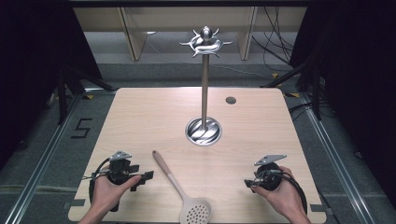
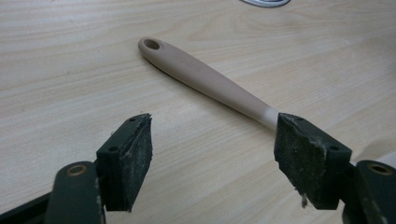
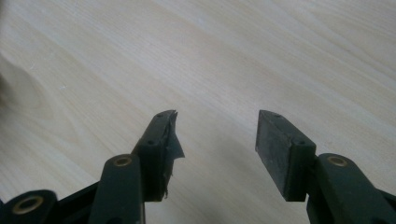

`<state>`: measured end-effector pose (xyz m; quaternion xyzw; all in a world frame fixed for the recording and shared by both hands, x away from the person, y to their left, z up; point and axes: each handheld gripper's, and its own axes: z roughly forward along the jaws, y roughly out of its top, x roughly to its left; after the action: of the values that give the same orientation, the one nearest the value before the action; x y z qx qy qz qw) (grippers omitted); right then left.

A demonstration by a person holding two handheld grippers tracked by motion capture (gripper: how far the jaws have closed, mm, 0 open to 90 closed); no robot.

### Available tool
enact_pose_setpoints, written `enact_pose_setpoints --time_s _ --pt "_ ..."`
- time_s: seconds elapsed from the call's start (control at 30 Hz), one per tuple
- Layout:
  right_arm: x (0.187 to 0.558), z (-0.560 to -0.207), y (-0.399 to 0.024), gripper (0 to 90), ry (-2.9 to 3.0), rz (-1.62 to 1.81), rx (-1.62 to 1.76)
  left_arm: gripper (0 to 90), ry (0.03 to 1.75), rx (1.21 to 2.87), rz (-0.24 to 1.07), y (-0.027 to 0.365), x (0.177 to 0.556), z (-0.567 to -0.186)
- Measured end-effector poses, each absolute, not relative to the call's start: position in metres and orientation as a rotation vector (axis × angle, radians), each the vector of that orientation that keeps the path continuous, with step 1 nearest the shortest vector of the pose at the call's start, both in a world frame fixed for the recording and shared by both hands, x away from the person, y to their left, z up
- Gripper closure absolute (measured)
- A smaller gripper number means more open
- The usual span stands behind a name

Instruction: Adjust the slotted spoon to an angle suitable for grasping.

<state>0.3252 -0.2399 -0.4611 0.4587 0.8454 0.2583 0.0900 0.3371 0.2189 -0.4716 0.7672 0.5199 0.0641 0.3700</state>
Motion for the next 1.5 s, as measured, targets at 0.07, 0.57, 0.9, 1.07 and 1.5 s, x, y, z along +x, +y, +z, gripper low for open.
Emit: enact_pose_setpoints --time_s 0.07,0.57,0.9,1.07,1.5 --pt "0.325 -0.463 -0.239 48.1 2.493 0.785 1.366 26.6 1.346 1.967 0.163 0.217 0.339 -0.471" --pt "0.327 -0.464 -0.237 46.9 2.525 0.738 1.396 23.8 1.627 1.959 0.105 0.18 0.373 -0.472" --pt "0.326 -0.464 -0.236 46.7 2.519 0.747 1.387 38.0 1.61 1.973 0.146 0.167 0.388 -0.464" --pt "0.326 -0.464 -0.235 46.8 2.524 0.743 1.387 59.2 1.536 1.975 0.144 0.16 0.39 -0.464" --pt "0.327 -0.467 -0.234 46.0 2.541 0.734 1.39 89.2 1.438 2.094 0.197 0.14 0.391 -0.464"
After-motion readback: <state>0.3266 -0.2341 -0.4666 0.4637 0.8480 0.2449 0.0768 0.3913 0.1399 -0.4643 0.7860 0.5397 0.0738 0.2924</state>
